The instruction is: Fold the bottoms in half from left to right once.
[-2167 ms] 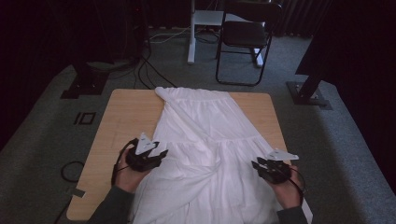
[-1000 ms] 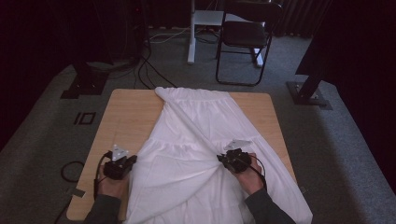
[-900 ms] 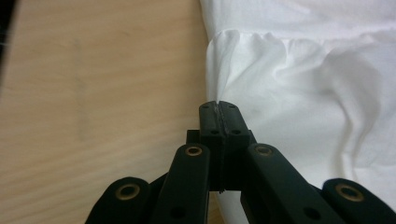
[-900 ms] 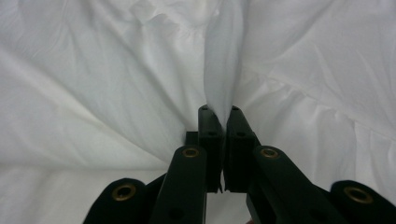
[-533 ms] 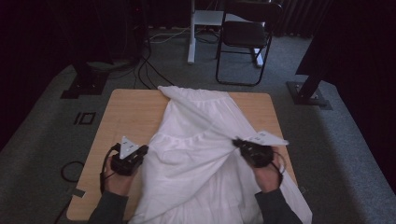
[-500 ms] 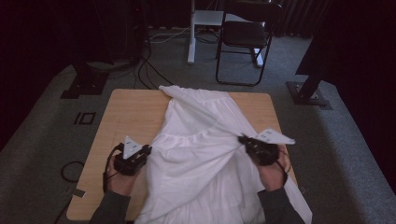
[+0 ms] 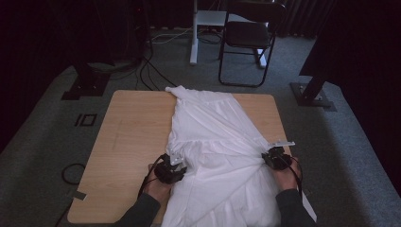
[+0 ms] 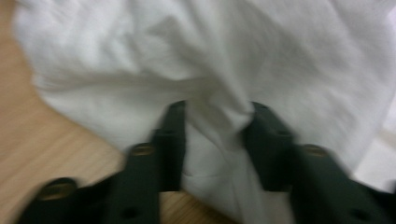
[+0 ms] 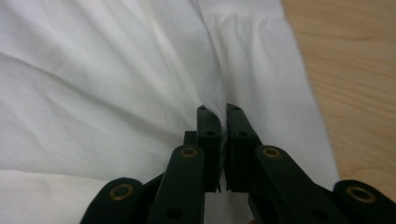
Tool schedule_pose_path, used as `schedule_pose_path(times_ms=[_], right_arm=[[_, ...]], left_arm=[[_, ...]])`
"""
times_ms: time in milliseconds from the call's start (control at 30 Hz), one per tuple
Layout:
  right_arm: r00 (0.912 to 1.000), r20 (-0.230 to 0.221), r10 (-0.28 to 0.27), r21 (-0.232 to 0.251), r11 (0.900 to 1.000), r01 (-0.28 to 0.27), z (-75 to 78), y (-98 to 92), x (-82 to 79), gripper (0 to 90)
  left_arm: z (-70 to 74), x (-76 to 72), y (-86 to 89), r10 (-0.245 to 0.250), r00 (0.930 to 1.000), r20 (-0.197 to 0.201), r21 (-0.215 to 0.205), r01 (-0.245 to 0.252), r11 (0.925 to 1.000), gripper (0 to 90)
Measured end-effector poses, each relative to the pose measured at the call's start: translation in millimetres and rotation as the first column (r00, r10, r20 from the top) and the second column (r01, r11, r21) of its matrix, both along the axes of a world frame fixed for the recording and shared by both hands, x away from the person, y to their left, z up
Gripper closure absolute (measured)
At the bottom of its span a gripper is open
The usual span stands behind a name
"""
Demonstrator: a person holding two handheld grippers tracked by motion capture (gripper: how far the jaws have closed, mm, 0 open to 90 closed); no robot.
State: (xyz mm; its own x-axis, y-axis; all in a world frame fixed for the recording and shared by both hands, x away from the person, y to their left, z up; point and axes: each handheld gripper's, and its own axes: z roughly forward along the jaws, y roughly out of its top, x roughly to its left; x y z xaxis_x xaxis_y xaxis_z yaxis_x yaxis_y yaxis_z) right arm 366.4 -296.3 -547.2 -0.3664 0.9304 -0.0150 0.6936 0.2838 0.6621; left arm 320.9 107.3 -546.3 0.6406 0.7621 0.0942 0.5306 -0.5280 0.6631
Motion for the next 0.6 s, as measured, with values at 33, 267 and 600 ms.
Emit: schedule_pose_path(times_ms=[33, 267, 600], right_arm=[[0.9999, -0.010, 0.006, -0.008, 1.000, -0.006, -2.9, 2.5, 0.2, 85.0], [0.9991, -0.040, 0.016, 0.058, 0.998, -0.013, -2.9, 7.7, -2.0, 84.3], [0.9951, -0.033, 0.094, 0.084, 0.992, -0.090, -3.0, 52.7, 16.1, 83.6]], left_arm=[[-1.4, 3.1, -0.3, 0.007, 1.0000, 0.003, 0.006, -0.007, 1.0000, 81.9], [-0.4, 19.6, 11.2, 0.050, 0.9980, 0.040, 0.070, -0.052, 0.9962, 89.7], [7.0, 94.3, 67.4, 0.261, 0.9636, 0.057, 0.157, -0.267, 0.9509, 89.9]])
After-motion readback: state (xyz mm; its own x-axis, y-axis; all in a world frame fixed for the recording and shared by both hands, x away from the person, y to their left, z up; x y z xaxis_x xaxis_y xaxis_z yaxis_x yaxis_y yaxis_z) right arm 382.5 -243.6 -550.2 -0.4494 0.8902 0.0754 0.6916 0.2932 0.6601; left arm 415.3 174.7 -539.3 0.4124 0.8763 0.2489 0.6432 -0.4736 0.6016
